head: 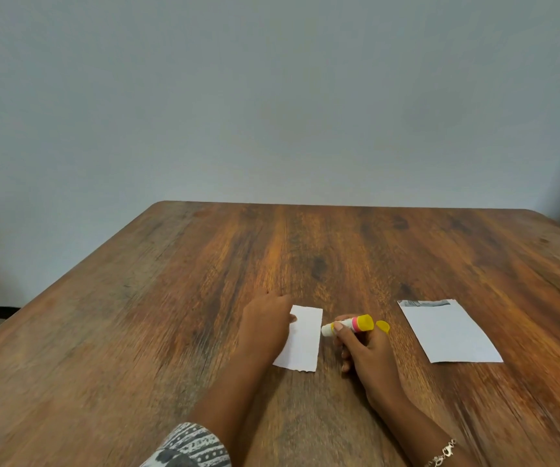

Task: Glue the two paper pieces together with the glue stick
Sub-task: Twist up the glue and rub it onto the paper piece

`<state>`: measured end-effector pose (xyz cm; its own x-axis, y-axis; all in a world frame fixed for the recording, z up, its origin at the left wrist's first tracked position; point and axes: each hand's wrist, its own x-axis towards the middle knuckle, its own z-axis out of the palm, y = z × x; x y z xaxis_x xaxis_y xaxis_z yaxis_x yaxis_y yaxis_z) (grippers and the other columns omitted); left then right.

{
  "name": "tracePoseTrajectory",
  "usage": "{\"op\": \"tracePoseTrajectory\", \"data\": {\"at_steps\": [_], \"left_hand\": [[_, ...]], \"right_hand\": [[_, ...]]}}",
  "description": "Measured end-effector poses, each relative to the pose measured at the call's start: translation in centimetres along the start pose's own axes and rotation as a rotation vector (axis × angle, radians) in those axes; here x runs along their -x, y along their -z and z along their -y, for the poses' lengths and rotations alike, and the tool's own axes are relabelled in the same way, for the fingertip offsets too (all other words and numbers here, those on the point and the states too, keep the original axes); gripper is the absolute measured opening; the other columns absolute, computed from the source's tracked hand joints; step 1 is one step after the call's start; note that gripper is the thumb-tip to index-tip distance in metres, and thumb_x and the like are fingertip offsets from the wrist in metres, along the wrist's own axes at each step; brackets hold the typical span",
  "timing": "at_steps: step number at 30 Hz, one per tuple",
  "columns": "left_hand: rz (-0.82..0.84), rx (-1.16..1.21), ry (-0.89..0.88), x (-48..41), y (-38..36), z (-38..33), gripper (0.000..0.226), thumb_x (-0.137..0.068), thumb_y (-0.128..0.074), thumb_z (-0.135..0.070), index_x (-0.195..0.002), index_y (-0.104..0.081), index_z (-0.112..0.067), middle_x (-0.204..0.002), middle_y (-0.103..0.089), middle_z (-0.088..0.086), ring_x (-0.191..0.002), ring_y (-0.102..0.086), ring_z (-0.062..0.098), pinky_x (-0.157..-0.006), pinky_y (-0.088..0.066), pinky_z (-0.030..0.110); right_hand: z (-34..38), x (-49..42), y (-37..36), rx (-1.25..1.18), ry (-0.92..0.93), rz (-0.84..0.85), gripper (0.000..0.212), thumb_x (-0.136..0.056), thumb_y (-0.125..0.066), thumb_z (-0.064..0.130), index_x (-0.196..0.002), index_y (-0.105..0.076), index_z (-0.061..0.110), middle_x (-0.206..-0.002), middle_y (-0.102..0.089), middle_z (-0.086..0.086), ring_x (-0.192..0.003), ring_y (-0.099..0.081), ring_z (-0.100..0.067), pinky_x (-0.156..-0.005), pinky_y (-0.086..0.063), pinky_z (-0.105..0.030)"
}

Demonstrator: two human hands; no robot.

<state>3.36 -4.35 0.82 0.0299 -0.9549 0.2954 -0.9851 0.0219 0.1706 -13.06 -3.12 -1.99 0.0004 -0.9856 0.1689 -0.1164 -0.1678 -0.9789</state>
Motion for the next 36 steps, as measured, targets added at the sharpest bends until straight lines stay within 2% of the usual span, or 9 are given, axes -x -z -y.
{"op": "tracePoseTrajectory", "data": {"at_steps": [3, 6, 10, 18, 22, 24, 26, 30, 36], "left_hand": [[0.256, 0.079, -0.191, -0.1, 0.4, 0.9, 0.037, -0.087, -0.057, -0.02, -0.124, -0.054, -0.017, -0.135, -0.053, 0.002, -0.13, -0.037, 0.02, -0.102, -0.035, 0.033], [0.443, 0.186, -0.168, 0.3, 0.1, 1.2, 0.041, -0.089, -0.054, -0.017, -0.129, -0.049, -0.019, -0.146, -0.04, -0.001, -0.133, -0.035, 0.019, -0.108, -0.029, 0.034], [0.443, 0.23, -0.158, 0.2, 0.0, 1.2, 0.042, -0.091, -0.05, -0.016, -0.133, -0.044, -0.019, -0.151, -0.031, -0.002, -0.135, -0.031, 0.02, -0.109, -0.027, 0.035], [0.419, 0.24, -0.093, -0.2, -0.4, 1.0, 0.042, -0.092, -0.048, -0.017, -0.134, -0.042, -0.021, -0.151, -0.031, -0.003, -0.137, -0.028, 0.02, -0.113, -0.025, 0.038], [0.412, 0.254, -0.08, -0.2, -0.5, 1.1, 0.042, -0.092, -0.049, -0.017, -0.133, -0.043, -0.022, -0.15, -0.032, -0.003, -0.137, -0.028, 0.02, -0.113, -0.024, 0.038], [0.412, 0.248, -0.086, -0.2, -0.5, 1.1, 0.042, -0.092, -0.048, -0.016, -0.134, -0.043, -0.022, -0.15, -0.032, -0.003, -0.137, -0.028, 0.02, -0.113, -0.025, 0.038], [0.411, 0.254, -0.084, -0.2, -0.4, 1.0, 0.042, -0.093, -0.048, -0.016, -0.134, -0.042, -0.022, -0.151, -0.031, -0.003, -0.137, -0.028, 0.02, -0.113, -0.025, 0.038], [0.411, 0.259, -0.091, 0.0, -0.4, 1.0, 0.043, -0.093, -0.047, -0.017, -0.135, -0.04, -0.022, -0.151, -0.03, -0.003, -0.138, -0.027, 0.019, -0.113, -0.025, 0.038], [0.407, 0.27, -0.093, 0.1, -0.4, 1.0, 0.042, -0.093, -0.047, -0.018, -0.134, -0.041, -0.021, -0.151, -0.031, -0.004, -0.137, -0.028, 0.018, -0.112, -0.025, 0.037]], "right_hand": [[-0.1, -0.8, -0.2, 0.031, 0.012, -0.021, 0.007, -0.086, -0.058, 0.016, -0.088, -0.064, 0.012, -0.05, -0.056, 0.0, -0.033, -0.048, -0.009, -0.037, -0.043, -0.023], [0.0, -1.9, -0.7, 0.06, 0.028, -0.032, 0.006, -0.086, -0.059, 0.015, -0.089, -0.063, 0.012, -0.053, -0.056, -0.003, -0.032, -0.049, -0.009, -0.037, -0.044, -0.021], [0.0, -3.6, -1.2, 0.111, 0.039, -0.012, 0.009, -0.087, -0.057, 0.014, -0.091, -0.063, 0.008, -0.055, -0.056, -0.003, -0.034, -0.05, -0.011, -0.036, -0.044, -0.018], [-0.1, -6.1, -1.8, 0.215, 0.08, -0.046, 0.011, -0.087, -0.058, 0.015, -0.088, -0.064, 0.006, -0.058, -0.061, 0.0, -0.036, -0.053, -0.012, -0.039, -0.045, -0.018], [-0.1, -6.4, -2.0, 0.256, 0.091, -0.018, 0.013, -0.086, -0.058, 0.017, -0.091, -0.064, 0.006, -0.07, -0.064, -0.007, -0.052, -0.058, -0.023, -0.057, -0.054, -0.039], [-0.1, -6.5, -2.0, 0.273, 0.1, -0.014, 0.012, -0.086, -0.059, 0.017, -0.091, -0.064, 0.007, -0.077, -0.066, -0.011, -0.062, -0.061, -0.027, -0.064, -0.055, -0.044], [-0.2, -6.5, -2.1, 0.295, 0.11, -0.01, 0.012, -0.086, -0.06, 0.017, -0.091, -0.064, 0.007, -0.081, -0.067, -0.013, -0.07, -0.062, -0.03, -0.067, -0.054, -0.043], [-0.2, -6.5, -2.1, 0.347, 0.125, -0.013, 0.012, -0.085, -0.06, 0.019, -0.088, -0.064, 0.008, -0.078, -0.066, -0.01, -0.067, -0.06, -0.026, -0.065, -0.049, -0.033], [-0.1, -5.9, -1.9, 0.334, 0.112, 0.016, 0.011, -0.085, -0.06, 0.019, -0.089, -0.063, 0.009, -0.085, -0.067, -0.009, -0.074, -0.061, -0.025, -0.068, -0.053, -0.038]]}}
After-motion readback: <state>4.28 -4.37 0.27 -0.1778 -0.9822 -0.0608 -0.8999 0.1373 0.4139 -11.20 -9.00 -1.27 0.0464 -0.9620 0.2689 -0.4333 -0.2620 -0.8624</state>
